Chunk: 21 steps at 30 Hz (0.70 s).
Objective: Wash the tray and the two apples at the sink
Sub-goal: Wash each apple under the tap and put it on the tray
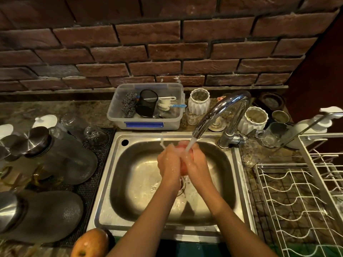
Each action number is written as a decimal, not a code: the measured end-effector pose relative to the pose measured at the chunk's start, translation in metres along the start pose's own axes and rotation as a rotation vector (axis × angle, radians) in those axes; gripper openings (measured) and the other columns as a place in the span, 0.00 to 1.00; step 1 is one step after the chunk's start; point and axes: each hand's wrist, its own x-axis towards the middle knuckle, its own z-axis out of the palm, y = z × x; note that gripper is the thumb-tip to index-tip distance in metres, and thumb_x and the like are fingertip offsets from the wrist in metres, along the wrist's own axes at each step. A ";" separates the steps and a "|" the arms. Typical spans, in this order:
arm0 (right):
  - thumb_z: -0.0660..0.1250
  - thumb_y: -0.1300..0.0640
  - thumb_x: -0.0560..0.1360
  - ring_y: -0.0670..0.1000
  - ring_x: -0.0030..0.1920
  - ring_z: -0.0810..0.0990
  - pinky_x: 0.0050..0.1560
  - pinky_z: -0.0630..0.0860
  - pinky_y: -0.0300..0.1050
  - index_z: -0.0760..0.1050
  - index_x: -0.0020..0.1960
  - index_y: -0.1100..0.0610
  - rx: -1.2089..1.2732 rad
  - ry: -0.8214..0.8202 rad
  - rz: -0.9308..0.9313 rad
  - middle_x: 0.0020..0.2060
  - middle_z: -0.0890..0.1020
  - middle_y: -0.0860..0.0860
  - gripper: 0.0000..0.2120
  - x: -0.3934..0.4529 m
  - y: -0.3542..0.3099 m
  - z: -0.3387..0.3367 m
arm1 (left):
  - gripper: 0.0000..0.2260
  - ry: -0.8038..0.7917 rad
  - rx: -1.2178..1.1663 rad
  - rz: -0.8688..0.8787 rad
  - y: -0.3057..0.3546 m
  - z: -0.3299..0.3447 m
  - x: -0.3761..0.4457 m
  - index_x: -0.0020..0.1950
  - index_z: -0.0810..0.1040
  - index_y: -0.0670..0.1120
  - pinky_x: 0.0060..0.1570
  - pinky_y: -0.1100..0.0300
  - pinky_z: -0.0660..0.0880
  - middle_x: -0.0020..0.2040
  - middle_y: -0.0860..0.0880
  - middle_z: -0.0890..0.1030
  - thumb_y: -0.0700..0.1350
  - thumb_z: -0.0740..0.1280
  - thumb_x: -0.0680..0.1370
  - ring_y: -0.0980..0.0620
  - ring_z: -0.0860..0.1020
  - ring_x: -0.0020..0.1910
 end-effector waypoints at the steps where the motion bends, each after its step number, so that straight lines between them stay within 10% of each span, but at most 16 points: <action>1: 0.63 0.43 0.75 0.44 0.49 0.84 0.45 0.81 0.37 0.76 0.55 0.43 -0.058 0.034 -0.050 0.48 0.83 0.47 0.10 -0.001 -0.001 0.002 | 0.12 -0.022 0.047 0.020 0.000 0.002 -0.001 0.53 0.81 0.46 0.49 0.50 0.81 0.48 0.43 0.84 0.53 0.65 0.78 0.45 0.83 0.48; 4: 0.63 0.52 0.76 0.46 0.43 0.84 0.40 0.79 0.38 0.78 0.49 0.48 -0.012 0.143 -0.048 0.41 0.84 0.49 0.06 0.007 0.000 0.004 | 0.15 0.001 0.172 0.268 -0.008 0.001 -0.013 0.47 0.81 0.53 0.40 0.56 0.76 0.44 0.49 0.84 0.57 0.57 0.80 0.49 0.82 0.45; 7: 0.63 0.57 0.76 0.51 0.43 0.84 0.39 0.79 0.45 0.82 0.46 0.52 0.106 0.072 0.171 0.40 0.85 0.53 0.09 0.016 -0.002 -0.001 | 0.16 -0.094 0.213 0.561 -0.022 -0.008 -0.016 0.58 0.81 0.59 0.53 0.55 0.78 0.54 0.54 0.82 0.55 0.54 0.80 0.56 0.80 0.54; 14: 0.62 0.50 0.80 0.52 0.37 0.82 0.39 0.77 0.48 0.83 0.40 0.56 0.385 -0.009 0.720 0.33 0.84 0.54 0.16 0.036 -0.006 -0.012 | 0.27 -0.209 0.746 1.113 -0.044 -0.032 0.007 0.71 0.73 0.46 0.62 0.54 0.74 0.69 0.43 0.74 0.61 0.54 0.81 0.49 0.75 0.65; 17: 0.62 0.49 0.80 0.52 0.37 0.82 0.42 0.77 0.48 0.84 0.36 0.56 0.439 -0.049 0.743 0.33 0.83 0.54 0.20 0.036 -0.004 -0.009 | 0.15 -0.220 0.567 0.950 -0.036 -0.030 0.004 0.62 0.76 0.65 0.56 0.49 0.78 0.62 0.54 0.76 0.56 0.60 0.77 0.55 0.77 0.58; 21: 0.61 0.54 0.81 0.47 0.33 0.84 0.34 0.78 0.42 0.83 0.43 0.56 0.353 -0.006 0.551 0.33 0.84 0.52 0.14 0.030 -0.009 -0.002 | 0.10 -0.059 0.189 0.625 -0.028 -0.012 -0.008 0.52 0.82 0.57 0.52 0.47 0.79 0.51 0.54 0.82 0.51 0.61 0.80 0.53 0.81 0.51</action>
